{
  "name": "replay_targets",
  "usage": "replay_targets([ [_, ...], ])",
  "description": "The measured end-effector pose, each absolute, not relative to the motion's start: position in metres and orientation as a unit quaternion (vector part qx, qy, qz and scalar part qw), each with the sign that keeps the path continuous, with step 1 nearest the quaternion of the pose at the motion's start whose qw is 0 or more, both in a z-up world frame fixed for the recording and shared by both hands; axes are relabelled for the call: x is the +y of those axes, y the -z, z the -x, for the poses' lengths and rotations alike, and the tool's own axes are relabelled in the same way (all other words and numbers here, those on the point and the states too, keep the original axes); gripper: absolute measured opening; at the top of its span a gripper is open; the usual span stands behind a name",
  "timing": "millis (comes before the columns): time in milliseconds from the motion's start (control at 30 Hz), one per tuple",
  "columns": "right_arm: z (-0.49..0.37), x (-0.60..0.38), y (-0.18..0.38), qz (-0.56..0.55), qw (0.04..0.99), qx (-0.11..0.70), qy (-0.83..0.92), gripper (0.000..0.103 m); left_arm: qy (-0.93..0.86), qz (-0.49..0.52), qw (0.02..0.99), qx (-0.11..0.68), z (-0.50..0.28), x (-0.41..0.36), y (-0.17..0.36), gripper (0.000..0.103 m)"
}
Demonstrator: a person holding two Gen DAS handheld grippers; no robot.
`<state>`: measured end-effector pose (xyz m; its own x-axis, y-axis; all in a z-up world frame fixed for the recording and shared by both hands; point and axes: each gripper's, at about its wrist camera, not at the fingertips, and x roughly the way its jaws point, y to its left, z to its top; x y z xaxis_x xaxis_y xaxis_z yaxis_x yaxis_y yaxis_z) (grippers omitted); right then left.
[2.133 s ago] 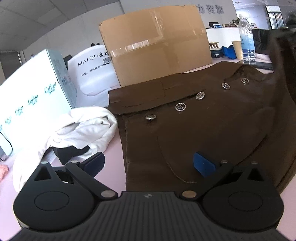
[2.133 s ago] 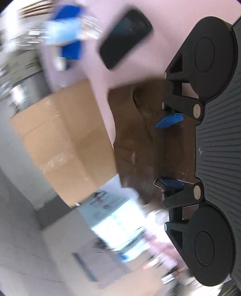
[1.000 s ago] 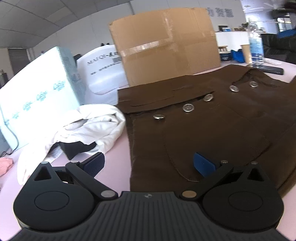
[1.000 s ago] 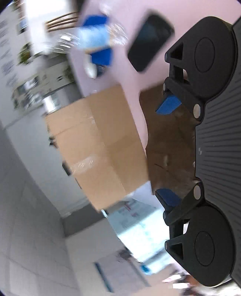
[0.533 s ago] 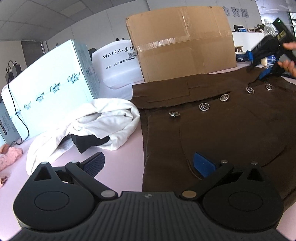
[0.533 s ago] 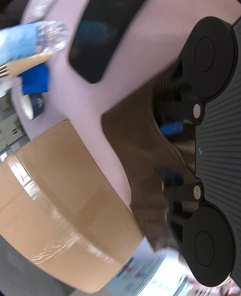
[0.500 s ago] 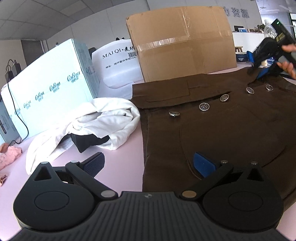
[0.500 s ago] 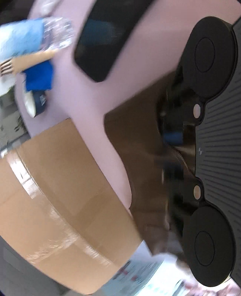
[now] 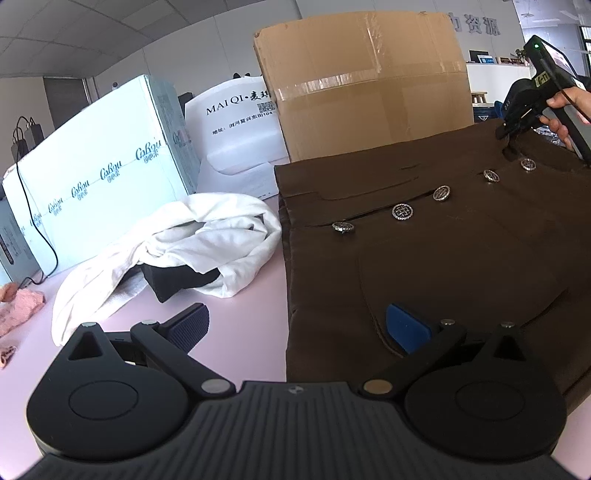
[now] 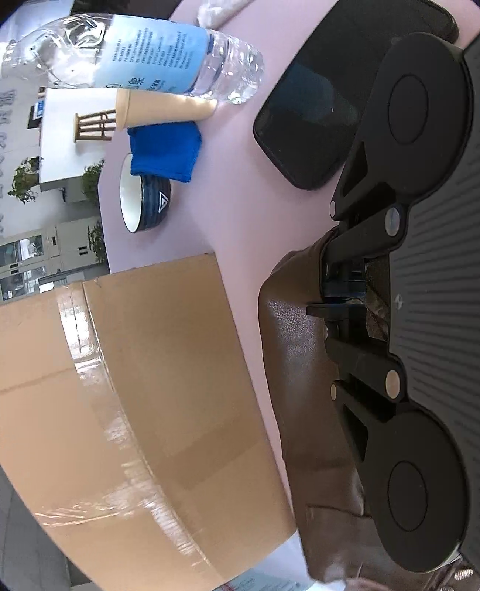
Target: Fold clothes
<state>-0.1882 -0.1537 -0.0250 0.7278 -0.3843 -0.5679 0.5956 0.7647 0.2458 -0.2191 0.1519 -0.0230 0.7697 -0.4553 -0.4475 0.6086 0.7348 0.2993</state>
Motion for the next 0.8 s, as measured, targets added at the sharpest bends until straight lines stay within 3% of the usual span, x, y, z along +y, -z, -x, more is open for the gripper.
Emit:
replay_targets([
  [133, 0.183, -0.152, 0.023, -0.176, 0.909, 0.284, 0.247, 0.007, 0.292, -0.216, 0.914, 0.178, 0.217, 0.152, 0.023, 0.103],
  [167, 0.185, -0.153, 0.021, -0.184, 0.909, 0.294, 0.232, 0.02, 0.293, -0.216, 0.914, 0.179, 0.217, 0.153, 0.023, 0.103],
  [200, 0.189, -0.154, 0.018, -0.199, 0.907, 0.302, 0.214, 0.041, 0.292, -0.216, 0.914, 0.178, 0.216, 0.153, 0.023, 0.103],
  [333, 0.218, -0.157, 0.0, -0.27, 0.907, 0.279, 0.164, 0.056, 0.289, -0.222, 0.915, 0.172, 0.219, 0.151, 0.023, 0.103],
  [400, 0.239, -0.158, -0.011, -0.297, 0.906, 0.261, 0.15, 0.074, 0.288, -0.224, 0.915, 0.17, 0.219, 0.151, 0.024, 0.103],
  [567, 0.306, -0.154, -0.026, -0.344, 0.9, 0.243, 0.115, 0.08, 0.29, -0.223, 0.915, 0.171, 0.218, 0.151, 0.023, 0.103],
  [800, 0.389, -0.108, 0.0, -0.246, 0.898, 0.335, 0.144, 0.081, 0.301, -0.203, 0.911, 0.196, 0.209, 0.155, 0.021, 0.103],
])
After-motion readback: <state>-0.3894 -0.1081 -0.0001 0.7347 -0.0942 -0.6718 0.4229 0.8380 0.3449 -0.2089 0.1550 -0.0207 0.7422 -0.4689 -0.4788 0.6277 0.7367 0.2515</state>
